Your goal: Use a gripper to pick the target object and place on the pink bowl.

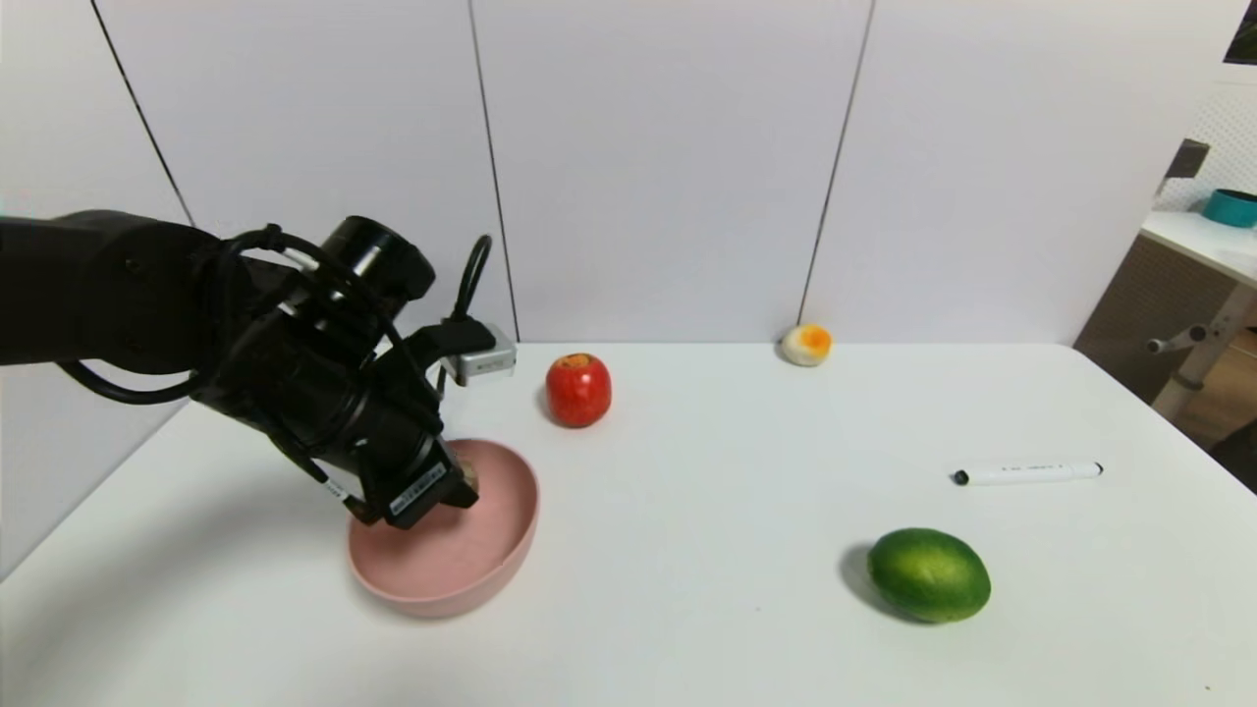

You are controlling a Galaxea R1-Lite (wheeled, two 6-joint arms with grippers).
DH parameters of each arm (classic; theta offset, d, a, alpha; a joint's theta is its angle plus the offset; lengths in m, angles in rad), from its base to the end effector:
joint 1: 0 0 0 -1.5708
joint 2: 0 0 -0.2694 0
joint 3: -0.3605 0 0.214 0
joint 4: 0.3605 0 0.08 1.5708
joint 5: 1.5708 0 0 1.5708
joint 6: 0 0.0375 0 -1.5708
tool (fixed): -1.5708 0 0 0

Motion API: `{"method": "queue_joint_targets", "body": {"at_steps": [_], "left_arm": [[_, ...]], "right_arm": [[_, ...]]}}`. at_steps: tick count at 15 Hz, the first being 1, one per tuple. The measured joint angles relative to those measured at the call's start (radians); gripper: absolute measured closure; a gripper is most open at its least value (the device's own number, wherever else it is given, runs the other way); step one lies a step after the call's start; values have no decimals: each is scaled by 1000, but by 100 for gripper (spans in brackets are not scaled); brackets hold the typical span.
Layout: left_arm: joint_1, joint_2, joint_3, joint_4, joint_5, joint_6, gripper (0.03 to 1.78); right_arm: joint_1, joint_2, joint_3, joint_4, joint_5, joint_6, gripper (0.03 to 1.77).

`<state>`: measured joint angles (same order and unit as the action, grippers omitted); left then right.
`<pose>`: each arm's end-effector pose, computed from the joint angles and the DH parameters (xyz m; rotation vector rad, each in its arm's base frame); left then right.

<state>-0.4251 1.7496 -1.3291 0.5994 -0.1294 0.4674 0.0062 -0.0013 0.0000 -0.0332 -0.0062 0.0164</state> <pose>0.2921 -0.1376 0.1524 0.5670 0.8888 -0.7383 0.0482 0.0001 0.0794 0.0166 -0.0345 0.0003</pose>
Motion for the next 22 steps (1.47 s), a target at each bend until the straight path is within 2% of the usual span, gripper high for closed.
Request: {"method": "queue_joint_targets", "body": {"at_steps": [9, 11, 15, 19, 22], "left_arm": [[1, 109, 0, -1, -6, 4, 129], [1, 112, -3, 0, -7, 4, 102], [0, 110, -4, 0, -7, 6, 66], [-6, 68, -17, 8, -5, 8, 43], [-24, -32, -26, 10, -4, -2, 33]], "right_arm": [[0, 0, 0, 0, 0, 0, 9], [0, 0, 0, 0, 0, 0, 9], [0, 0, 0, 0, 0, 0, 9], [0, 0, 0, 0, 0, 0, 9], [0, 0, 0, 0, 0, 0, 9]]}}
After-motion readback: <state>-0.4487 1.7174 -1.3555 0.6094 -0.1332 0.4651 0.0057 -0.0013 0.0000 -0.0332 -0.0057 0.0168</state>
